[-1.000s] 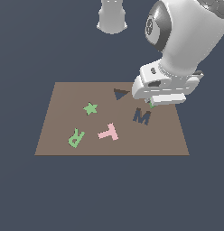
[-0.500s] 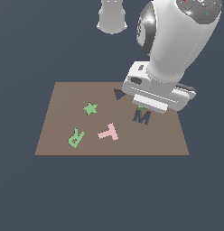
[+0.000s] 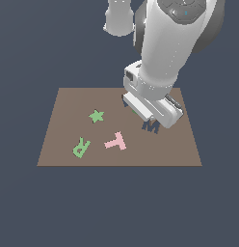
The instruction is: Insert a designated object into the corresponding slot on a board.
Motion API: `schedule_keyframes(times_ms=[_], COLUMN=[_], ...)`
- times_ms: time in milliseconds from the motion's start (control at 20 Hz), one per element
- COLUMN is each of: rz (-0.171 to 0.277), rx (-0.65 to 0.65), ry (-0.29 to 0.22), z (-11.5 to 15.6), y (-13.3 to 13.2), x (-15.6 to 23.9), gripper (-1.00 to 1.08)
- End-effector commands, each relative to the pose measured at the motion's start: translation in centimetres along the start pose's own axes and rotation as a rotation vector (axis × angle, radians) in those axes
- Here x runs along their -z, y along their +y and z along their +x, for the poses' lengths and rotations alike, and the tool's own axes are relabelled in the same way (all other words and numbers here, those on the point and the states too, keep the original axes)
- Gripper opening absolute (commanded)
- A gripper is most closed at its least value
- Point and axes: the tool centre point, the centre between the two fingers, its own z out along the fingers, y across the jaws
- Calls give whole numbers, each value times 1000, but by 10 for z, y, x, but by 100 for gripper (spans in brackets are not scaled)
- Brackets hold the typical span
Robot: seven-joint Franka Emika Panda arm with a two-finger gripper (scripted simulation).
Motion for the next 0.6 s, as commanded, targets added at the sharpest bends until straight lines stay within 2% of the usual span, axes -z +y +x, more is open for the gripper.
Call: schedule_keyframes(times_ms=[0,300,550], rz=[0,0,0], rx=[-129,-411,-593], ry=[0,0,-1], z=[6,15,17], y=[9,32,48], x=[1,2,2], gripper=[-100,-100,-100])
